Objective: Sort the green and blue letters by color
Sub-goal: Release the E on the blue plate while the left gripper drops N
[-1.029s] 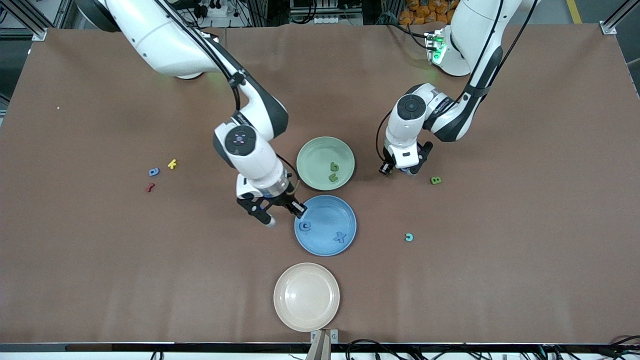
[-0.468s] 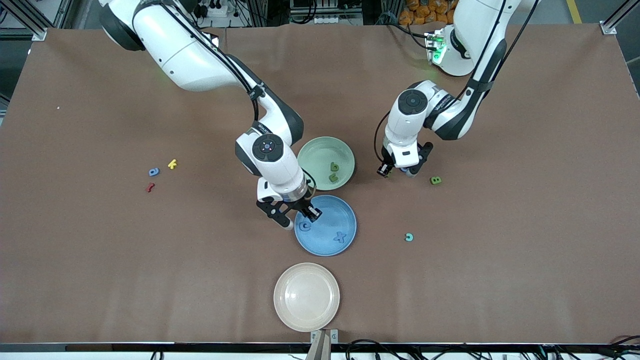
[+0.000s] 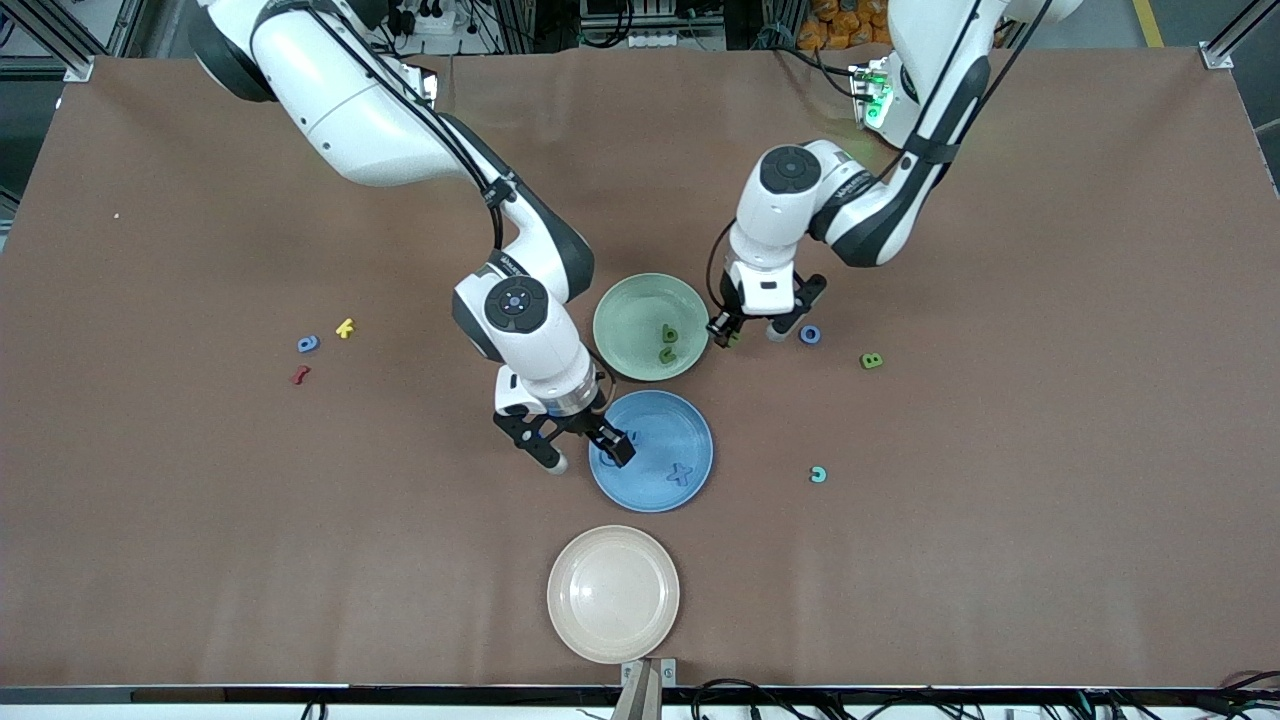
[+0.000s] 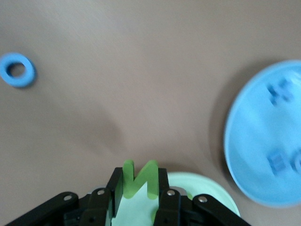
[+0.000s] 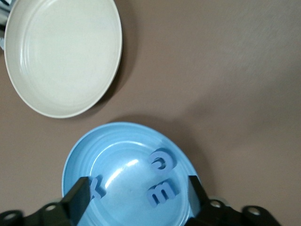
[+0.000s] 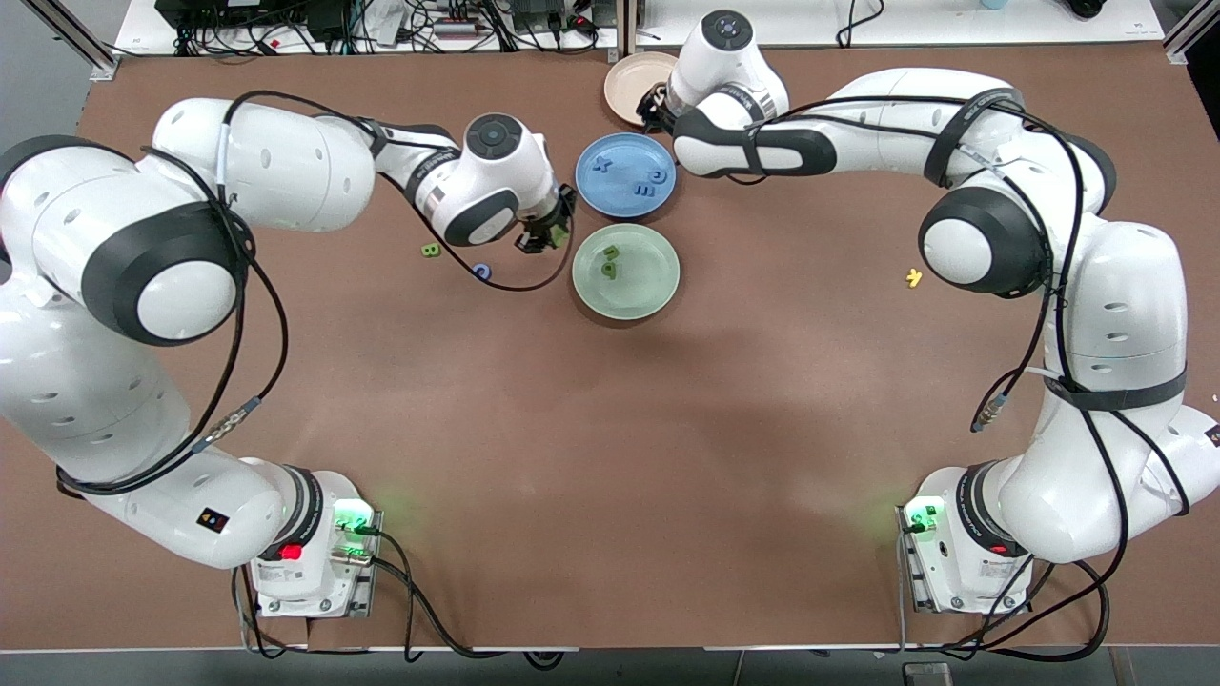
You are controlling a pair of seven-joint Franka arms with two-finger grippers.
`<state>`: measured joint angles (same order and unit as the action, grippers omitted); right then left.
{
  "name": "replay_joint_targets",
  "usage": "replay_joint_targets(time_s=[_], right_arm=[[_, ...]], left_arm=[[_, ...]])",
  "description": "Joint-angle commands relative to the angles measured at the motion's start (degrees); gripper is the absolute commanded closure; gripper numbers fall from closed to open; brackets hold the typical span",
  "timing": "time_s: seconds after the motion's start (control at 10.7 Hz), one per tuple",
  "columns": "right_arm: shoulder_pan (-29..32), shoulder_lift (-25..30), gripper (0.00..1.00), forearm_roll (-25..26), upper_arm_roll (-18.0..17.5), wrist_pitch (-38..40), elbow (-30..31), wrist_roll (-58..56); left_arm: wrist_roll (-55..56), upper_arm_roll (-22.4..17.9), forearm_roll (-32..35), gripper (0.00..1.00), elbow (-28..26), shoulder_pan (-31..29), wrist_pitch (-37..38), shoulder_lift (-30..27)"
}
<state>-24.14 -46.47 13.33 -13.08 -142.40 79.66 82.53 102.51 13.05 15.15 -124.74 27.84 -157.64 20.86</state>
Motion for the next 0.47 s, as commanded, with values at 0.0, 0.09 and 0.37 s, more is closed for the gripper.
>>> replay_joint_targets(time_s=[0.0,0.09,0.37], right_arm=[[7.93,10.3,0.0,0.91,-5.61,2.74,8.88,-9.45],[11.89,15.65,0.0,0.21,-8.07,2.74,14.15,-10.97],[19.38,26.14,0.0,-1.12,-12.39,12.27,25.16,-16.82]], left_arm=[[0.76,-0.22,1.46,1.0,3.18,5.18,0.76,2.42],[0.68,-0.31,1.46,1.0,4.58,6.95,0.76,3.82],[0.59,-0.4,5.23,0.58,6.09,10.48,0.76,5.77]])
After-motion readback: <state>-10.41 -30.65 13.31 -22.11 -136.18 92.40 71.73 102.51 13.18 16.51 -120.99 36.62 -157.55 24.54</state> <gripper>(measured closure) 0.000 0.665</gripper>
